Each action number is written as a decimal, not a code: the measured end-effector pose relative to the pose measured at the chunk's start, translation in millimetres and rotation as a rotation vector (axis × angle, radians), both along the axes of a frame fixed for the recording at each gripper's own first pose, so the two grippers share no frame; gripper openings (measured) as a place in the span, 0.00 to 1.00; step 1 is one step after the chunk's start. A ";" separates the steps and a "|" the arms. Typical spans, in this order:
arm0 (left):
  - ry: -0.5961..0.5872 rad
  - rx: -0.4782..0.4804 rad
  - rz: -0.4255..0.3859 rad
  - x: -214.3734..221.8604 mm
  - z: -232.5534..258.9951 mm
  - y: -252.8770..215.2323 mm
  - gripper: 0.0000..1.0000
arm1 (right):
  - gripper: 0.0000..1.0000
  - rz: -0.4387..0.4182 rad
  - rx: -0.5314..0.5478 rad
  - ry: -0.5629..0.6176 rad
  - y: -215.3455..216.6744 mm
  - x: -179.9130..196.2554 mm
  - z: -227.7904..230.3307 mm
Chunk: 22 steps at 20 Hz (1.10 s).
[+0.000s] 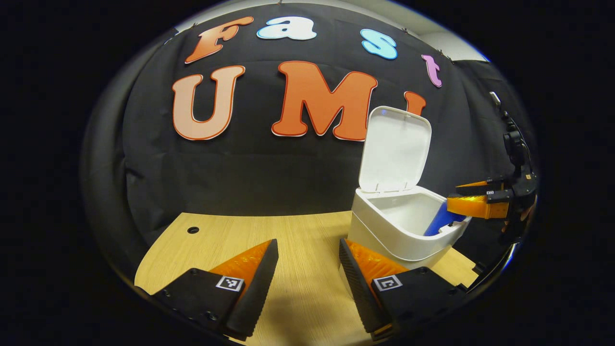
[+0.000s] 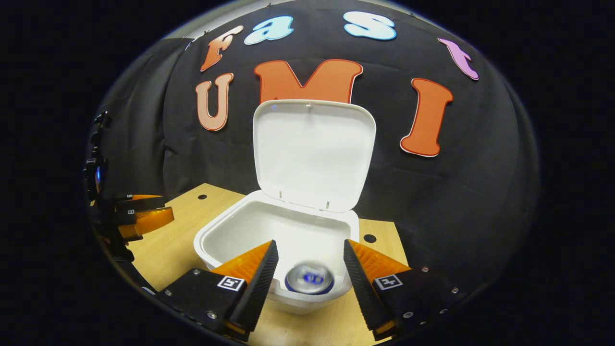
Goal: Press the lid of the desktop garbage bin to open it, pick up the crumpled paper on the desktop and throw it into the bin, then pick up the pop can on the desktop and drop it into the bin, and finally close the garbage bin lid.
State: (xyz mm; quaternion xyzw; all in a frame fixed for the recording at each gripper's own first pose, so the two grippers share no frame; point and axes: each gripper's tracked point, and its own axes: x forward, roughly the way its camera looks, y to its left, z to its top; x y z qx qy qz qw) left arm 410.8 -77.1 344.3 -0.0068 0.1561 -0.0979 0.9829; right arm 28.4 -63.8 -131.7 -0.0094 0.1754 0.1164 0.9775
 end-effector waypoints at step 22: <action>-0.022 0.060 0.178 -27.5 3.9 95.6 0.98 | 0.84 -0.049 -0.020 -0.338 12.7 115.0 186.0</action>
